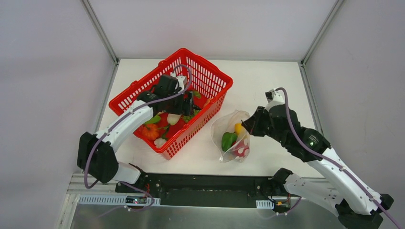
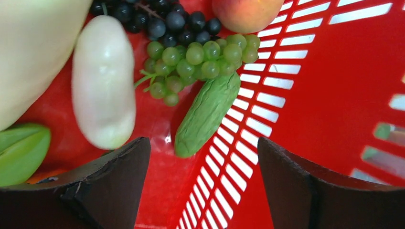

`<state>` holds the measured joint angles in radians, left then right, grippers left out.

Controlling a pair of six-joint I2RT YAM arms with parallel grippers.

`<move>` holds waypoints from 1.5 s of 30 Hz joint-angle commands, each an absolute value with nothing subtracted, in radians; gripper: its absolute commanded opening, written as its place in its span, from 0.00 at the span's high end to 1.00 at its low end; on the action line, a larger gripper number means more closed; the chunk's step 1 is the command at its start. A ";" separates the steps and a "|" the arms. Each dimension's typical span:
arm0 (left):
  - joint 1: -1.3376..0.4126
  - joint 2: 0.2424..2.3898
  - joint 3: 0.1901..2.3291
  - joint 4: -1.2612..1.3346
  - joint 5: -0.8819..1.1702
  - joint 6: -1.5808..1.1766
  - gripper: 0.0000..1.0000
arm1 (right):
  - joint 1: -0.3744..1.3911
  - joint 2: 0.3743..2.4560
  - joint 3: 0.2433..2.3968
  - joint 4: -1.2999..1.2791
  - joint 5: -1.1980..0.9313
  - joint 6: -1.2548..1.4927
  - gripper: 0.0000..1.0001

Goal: Place the food in the zip-top bag and seal the zipper
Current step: Pick up the fake fruit from the bin.

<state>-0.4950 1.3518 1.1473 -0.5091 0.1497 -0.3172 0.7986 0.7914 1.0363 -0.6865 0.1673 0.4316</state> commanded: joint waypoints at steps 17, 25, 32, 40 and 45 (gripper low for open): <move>-0.490 1.721 1.142 -0.147 0.254 -0.291 0.28 | 0.800 0.731 1.047 -0.667 0.191 0.423 0.99; -0.513 1.768 1.115 -0.148 0.230 -0.258 0.34 | 0.800 0.755 1.017 -0.622 0.166 0.410 0.99; -0.564 1.758 1.125 -0.247 0.174 -0.173 0.24 | 0.800 0.732 0.976 -0.600 0.162 0.388 0.98; -0.574 1.775 1.171 -0.363 0.043 -0.110 0.13 | 0.800 0.734 0.942 -0.517 0.105 0.331 0.97; -0.580 1.777 1.113 -0.307 0.066 -0.138 0.24 | 0.800 0.759 0.968 -0.506 0.079 0.295 0.97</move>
